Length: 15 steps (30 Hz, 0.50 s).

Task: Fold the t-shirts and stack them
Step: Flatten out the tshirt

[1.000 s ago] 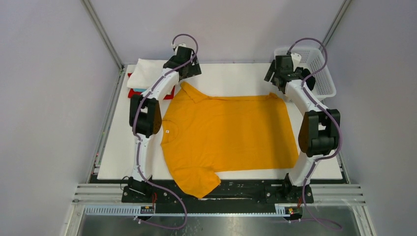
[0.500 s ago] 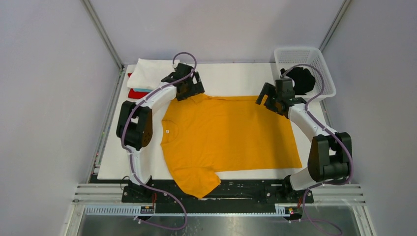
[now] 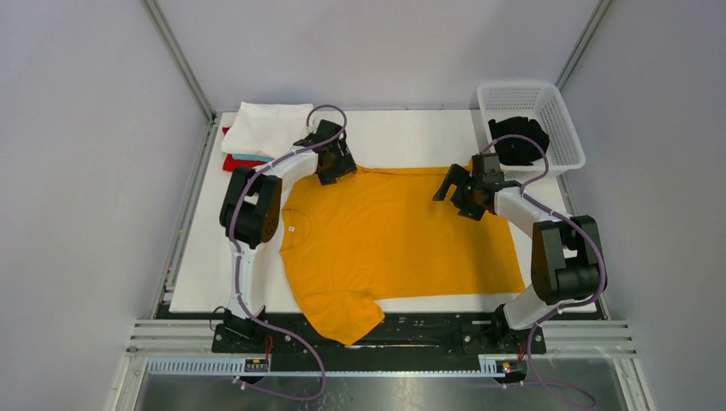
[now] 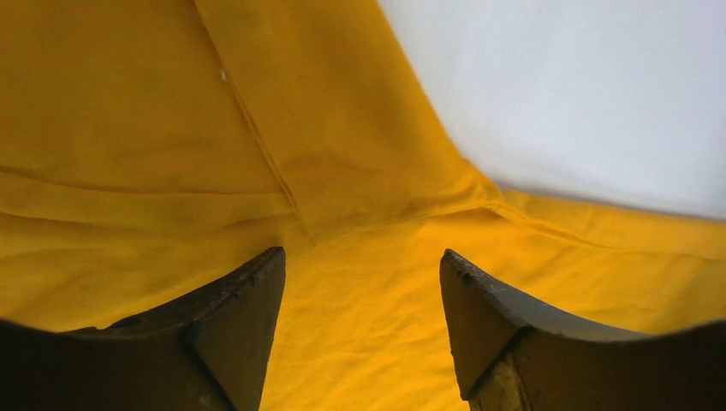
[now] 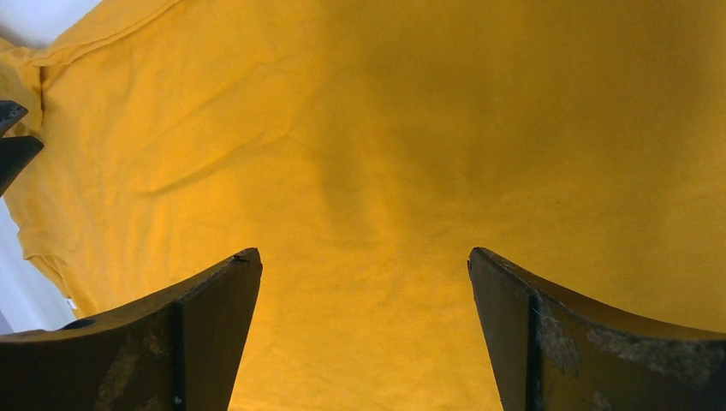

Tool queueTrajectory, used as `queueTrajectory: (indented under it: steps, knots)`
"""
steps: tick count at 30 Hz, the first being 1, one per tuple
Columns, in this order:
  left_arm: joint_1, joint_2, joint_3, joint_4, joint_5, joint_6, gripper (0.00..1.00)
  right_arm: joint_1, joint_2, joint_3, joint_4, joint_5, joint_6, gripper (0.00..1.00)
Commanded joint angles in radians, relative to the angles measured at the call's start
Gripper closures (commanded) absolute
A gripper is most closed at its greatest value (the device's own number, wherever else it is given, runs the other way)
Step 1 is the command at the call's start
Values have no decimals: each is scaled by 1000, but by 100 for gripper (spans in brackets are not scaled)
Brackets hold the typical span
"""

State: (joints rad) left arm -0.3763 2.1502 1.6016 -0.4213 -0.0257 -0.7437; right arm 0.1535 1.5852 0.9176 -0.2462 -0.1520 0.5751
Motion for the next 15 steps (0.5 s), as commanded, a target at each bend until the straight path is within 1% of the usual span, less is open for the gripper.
queueTrajectory:
  steps: [1,4,11,15]
  knots:
    - [2,17,58,18,-6,-26,36,4,2,23,28,-2,8,0]
    - [3,31,77,19,-9,-31,43,6,5,25,24,4,7,1]
    - [3,88,151,18,-9,-38,53,5,10,30,9,20,3,0]
    - [4,105,192,16,-14,-43,64,5,11,30,6,27,2,1]
